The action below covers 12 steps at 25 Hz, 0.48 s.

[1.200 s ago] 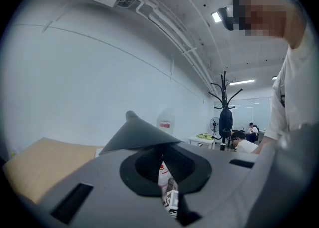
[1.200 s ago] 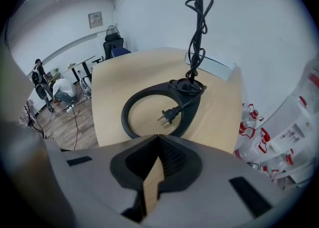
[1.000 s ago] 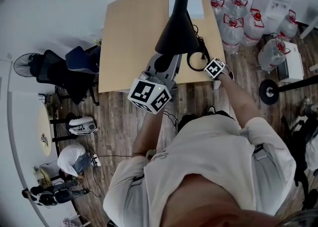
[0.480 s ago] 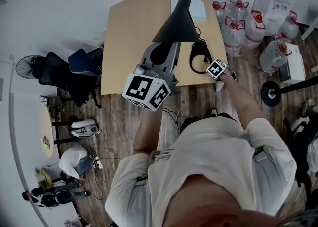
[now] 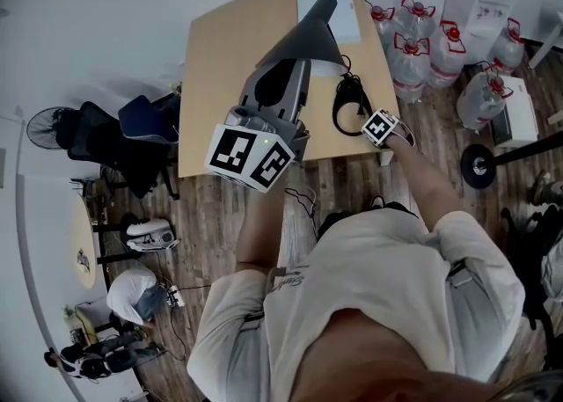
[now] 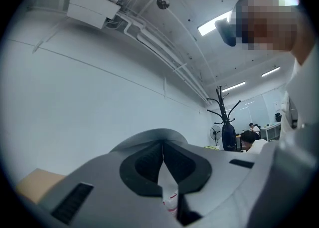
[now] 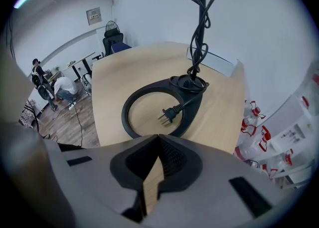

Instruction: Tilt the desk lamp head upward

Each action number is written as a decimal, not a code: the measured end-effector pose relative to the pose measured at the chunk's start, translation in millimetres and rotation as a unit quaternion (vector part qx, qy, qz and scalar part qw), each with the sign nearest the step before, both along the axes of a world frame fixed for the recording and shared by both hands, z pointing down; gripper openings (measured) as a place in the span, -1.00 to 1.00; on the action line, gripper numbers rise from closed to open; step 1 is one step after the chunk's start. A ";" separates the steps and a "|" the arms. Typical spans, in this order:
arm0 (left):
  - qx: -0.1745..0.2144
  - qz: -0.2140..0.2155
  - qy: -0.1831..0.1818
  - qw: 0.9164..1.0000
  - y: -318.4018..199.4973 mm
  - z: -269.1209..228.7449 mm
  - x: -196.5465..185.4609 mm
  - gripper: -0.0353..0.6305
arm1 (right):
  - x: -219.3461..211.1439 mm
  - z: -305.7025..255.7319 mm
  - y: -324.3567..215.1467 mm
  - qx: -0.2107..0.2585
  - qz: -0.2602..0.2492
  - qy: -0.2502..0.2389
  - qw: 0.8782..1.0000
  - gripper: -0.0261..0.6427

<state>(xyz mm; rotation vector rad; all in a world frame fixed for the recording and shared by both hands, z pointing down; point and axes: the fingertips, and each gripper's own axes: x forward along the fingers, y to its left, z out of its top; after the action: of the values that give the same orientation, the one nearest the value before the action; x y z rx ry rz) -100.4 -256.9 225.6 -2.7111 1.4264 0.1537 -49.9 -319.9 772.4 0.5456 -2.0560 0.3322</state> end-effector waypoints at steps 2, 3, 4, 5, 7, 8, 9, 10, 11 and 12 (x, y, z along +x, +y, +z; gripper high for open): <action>0.003 0.002 0.007 1.000 -3.6 -5.0 -0.3 -0.85 | 0.3 -1.2 -0.5 -0.002 0.005 -0.003 1.000 -0.94; 0.003 0.006 0.008 1.000 -4.6 -6.5 0.1 -0.85 | 0.1 -1.9 -0.7 -0.004 0.007 -0.005 1.000 -0.94; 0.003 0.010 0.007 1.000 -4.7 -7.0 0.6 -0.85 | 0.0 -2.3 -0.7 -0.007 0.010 -0.007 1.000 -0.94; 0.002 0.013 0.007 1.000 -4.0 -6.6 1.0 -0.85 | 0.4 -2.6 -0.5 -0.009 0.012 -0.009 1.000 -0.94; 0.003 0.016 0.008 1.000 -1.4 -4.6 0.3 -0.85 | 2.1 -3.1 -0.5 -0.013 0.019 -0.016 1.000 -0.94; 0.005 0.016 0.010 1.000 0.3 -4.2 -0.9 -0.85 | 2.4 -3.0 -0.8 -0.013 0.024 -0.020 0.999 -0.94; 0.007 0.015 0.013 1.000 2.1 -4.2 -2.7 -0.85 | 2.2 -2.6 -0.9 -0.012 0.026 -0.022 0.999 -0.94; 0.008 0.015 0.016 1.000 3.7 -3.8 -4.6 -0.85 | 1.8 -2.0 -0.7 -0.010 0.026 -0.022 0.999 -0.94; 0.006 0.016 0.017 1.000 4.5 -2.3 -5.9 -0.85 | 1.4 -1.5 -0.4 -0.007 0.023 -0.020 1.000 -0.94; 0.001 0.019 0.015 1.000 4.5 0.9 -6.5 -0.85 | 1.5 -1.2 -0.7 -0.003 0.020 -0.015 1.000 -0.94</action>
<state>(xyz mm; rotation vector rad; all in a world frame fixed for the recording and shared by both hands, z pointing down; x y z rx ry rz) -106.9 -252.4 226.5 -2.7467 1.3832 0.1998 -48.3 -320.6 771.2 0.5821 -2.0746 0.3709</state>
